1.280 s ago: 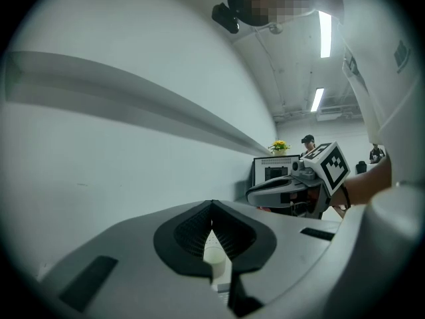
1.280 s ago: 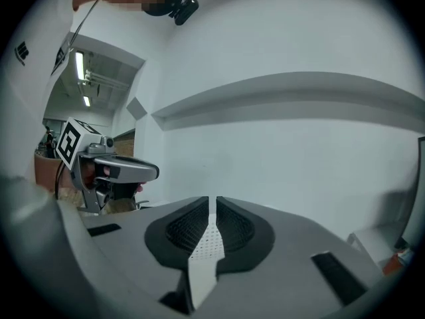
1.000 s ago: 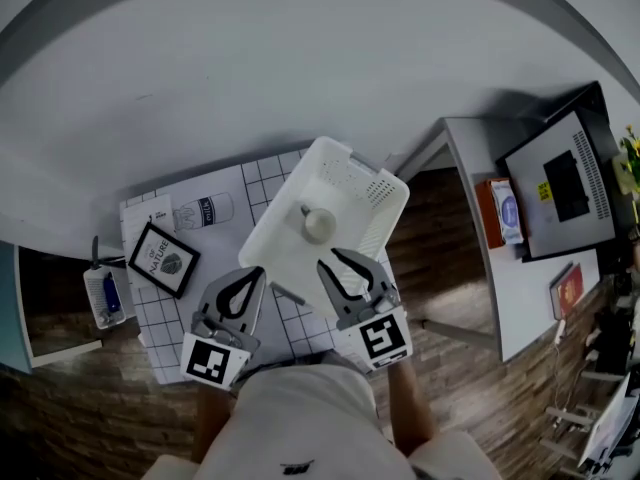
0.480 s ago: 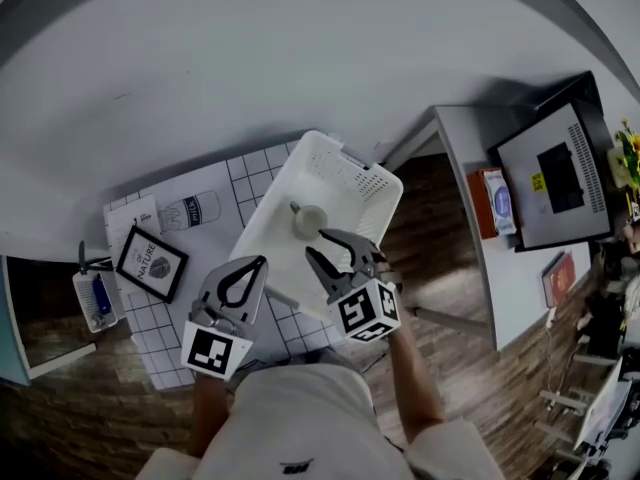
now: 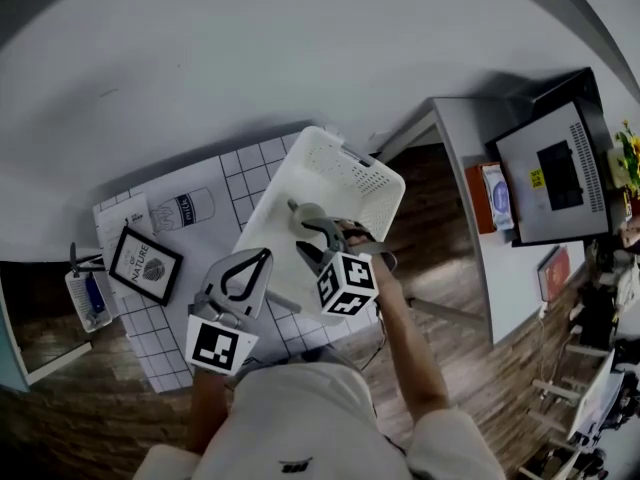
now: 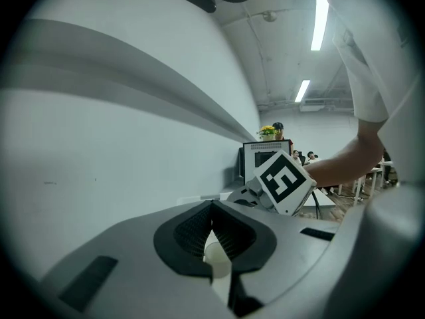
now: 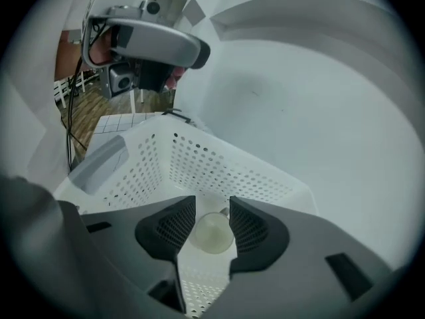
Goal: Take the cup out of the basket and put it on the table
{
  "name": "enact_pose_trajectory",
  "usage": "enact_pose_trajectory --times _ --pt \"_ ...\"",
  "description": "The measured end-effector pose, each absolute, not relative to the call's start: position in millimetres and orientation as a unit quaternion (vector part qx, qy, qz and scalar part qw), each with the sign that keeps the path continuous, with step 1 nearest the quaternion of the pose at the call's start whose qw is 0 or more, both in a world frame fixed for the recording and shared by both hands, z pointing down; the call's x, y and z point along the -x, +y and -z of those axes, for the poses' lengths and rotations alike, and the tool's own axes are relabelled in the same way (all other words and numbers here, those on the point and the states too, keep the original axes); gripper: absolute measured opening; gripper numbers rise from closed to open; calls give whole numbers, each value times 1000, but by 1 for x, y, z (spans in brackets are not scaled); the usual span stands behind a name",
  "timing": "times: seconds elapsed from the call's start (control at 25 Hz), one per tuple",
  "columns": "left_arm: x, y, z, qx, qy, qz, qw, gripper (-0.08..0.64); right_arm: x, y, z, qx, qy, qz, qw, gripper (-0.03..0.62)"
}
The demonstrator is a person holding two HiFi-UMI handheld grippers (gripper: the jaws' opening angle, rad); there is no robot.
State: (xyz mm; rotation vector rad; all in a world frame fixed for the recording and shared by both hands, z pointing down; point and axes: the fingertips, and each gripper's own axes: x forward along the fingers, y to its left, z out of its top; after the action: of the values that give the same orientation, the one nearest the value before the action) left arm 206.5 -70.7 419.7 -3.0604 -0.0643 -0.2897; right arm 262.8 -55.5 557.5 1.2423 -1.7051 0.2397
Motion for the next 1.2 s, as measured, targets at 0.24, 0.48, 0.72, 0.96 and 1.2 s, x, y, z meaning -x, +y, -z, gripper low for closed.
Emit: enact_pose_trajectory --times 0.24,0.48,0.72,0.96,1.2 --pt "-213 -76 -425 993 -30 103 41 5 -272 -57 -590 -452 -696 -131 543 146" --pt "-220 -79 -428 992 -35 108 48 5 -275 -52 -618 -397 -691 -168 580 149" --pt "-223 -80 -430 992 -39 110 53 5 -278 -50 -645 -366 -681 -205 601 155" --pt "-224 -84 -431 992 -36 111 50 5 -283 -48 -666 -347 -669 -224 617 155" --pt "-225 -86 -434 991 -35 115 52 5 -287 -44 -683 -328 -659 -230 637 126"
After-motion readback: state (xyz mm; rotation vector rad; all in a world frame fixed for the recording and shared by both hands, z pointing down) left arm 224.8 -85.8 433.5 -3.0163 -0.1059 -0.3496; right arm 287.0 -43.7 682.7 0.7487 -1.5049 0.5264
